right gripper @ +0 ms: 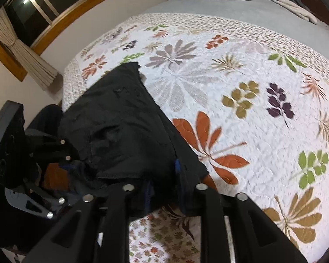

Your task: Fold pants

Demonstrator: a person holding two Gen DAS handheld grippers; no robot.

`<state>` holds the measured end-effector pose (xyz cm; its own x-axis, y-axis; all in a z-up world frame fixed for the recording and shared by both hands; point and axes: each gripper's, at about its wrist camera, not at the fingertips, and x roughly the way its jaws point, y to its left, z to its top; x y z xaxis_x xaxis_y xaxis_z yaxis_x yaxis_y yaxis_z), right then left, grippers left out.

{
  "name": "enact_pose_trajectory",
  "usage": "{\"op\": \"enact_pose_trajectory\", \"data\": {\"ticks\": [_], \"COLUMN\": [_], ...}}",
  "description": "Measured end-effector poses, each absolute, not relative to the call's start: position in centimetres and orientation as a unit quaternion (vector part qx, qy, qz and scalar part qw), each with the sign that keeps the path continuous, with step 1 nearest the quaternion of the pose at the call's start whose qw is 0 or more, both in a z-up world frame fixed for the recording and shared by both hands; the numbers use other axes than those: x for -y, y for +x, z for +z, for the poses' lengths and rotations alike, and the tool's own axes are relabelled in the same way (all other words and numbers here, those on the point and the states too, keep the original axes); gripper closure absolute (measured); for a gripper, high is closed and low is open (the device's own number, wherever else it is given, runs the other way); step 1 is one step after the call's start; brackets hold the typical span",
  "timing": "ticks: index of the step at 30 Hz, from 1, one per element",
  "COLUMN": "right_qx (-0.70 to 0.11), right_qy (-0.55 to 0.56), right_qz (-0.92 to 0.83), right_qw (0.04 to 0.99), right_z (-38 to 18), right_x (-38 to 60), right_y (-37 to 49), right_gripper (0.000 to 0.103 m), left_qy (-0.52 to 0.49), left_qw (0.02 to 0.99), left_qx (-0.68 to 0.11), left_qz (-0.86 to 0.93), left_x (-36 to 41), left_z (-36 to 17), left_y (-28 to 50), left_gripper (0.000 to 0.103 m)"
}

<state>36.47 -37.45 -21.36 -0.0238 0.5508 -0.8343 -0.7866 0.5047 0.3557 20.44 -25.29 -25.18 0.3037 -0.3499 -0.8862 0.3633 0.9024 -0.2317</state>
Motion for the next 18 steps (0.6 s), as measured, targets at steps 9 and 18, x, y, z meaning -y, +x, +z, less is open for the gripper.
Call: {"op": "enact_pose_trajectory", "data": {"ticks": [9, 18], "right_qx": [-0.496, -0.486], "right_qy": [-0.027, 0.101], "right_qz": [0.414, 0.437], "right_qw": [0.763, 0.750], "right_z": [-18.2, -20.6], "right_x": [43.7, 39.0], "right_y": [34.7, 33.9], "right_gripper": [0.072, 0.064], "left_qy": [-0.162, -0.203], "left_qw": [0.780, 0.807], "left_qx": [-0.518, -0.494], "left_qz": [-0.311, -0.254], "left_x": [20.2, 12.5], "left_z": [-23.4, -22.1], "left_y": [18.7, 18.6], "left_gripper": [0.021, 0.016]}}
